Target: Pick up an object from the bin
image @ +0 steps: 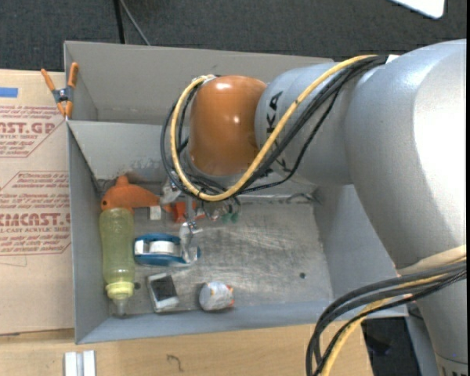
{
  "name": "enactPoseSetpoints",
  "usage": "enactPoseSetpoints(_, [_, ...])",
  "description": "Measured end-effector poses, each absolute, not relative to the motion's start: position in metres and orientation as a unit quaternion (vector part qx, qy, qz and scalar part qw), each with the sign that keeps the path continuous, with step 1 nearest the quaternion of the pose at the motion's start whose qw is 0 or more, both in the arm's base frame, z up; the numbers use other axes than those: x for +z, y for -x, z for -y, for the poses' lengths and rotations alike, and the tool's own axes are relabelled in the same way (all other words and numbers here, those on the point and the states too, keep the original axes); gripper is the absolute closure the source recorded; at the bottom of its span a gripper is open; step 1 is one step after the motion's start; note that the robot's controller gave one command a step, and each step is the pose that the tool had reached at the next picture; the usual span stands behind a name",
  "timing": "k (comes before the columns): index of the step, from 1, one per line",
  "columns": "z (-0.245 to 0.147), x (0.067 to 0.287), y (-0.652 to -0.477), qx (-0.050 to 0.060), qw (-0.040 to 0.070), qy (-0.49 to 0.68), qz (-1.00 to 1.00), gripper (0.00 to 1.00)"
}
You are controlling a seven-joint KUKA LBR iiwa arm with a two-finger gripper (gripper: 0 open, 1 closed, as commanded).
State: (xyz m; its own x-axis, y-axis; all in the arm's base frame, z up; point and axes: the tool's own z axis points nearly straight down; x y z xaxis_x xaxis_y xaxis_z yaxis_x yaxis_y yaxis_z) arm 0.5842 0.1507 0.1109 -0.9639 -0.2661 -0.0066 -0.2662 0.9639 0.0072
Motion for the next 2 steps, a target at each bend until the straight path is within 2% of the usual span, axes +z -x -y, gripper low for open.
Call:
enactPoseSetpoints(1, [-0.1535,0.0941,-0.5923,0.009,0.008,0.137,-0.990,0.00])
enactPoseSetpoints(2, [-0.1533,0.0974,-0.5891,0.008,0.011,0.139,-0.990,0.00])
